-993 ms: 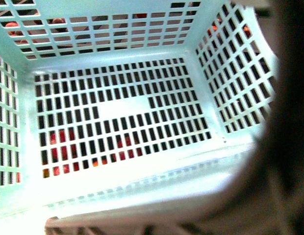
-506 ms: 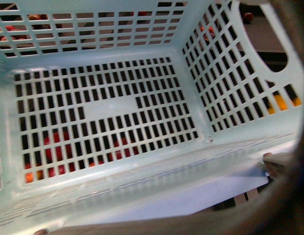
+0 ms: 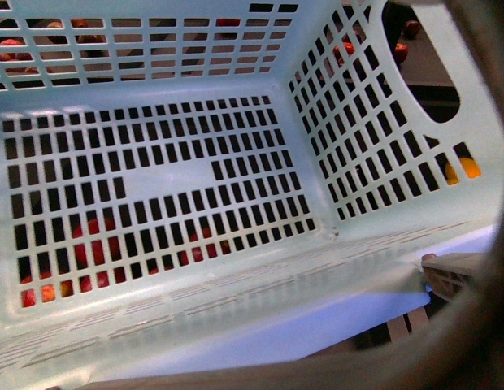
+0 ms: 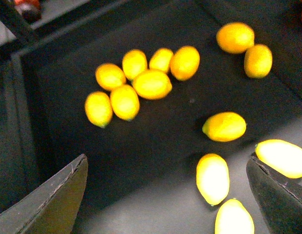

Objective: Pick lemon and mango into basket

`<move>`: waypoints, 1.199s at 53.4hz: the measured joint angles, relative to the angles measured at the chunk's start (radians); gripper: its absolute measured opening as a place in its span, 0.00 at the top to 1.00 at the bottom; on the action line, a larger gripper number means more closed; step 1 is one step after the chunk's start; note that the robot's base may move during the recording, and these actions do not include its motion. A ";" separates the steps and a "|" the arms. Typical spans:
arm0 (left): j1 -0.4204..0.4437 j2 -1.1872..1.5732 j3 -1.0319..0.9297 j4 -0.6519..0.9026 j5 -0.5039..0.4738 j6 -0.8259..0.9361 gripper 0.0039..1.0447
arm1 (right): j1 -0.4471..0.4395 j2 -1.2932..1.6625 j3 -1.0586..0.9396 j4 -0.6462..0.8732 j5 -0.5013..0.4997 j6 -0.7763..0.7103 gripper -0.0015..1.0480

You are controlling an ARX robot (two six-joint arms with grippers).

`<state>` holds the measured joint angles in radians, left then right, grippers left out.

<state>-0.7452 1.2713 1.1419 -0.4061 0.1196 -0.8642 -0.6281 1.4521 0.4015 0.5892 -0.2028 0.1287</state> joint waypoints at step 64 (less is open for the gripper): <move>0.000 0.000 0.000 0.000 0.004 0.000 0.95 | -0.044 1.042 0.624 -0.076 0.111 -0.144 0.08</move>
<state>-0.7452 1.2713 1.1419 -0.4061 0.1234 -0.8646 -0.6720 2.4943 1.0256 0.5129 -0.0921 -0.0154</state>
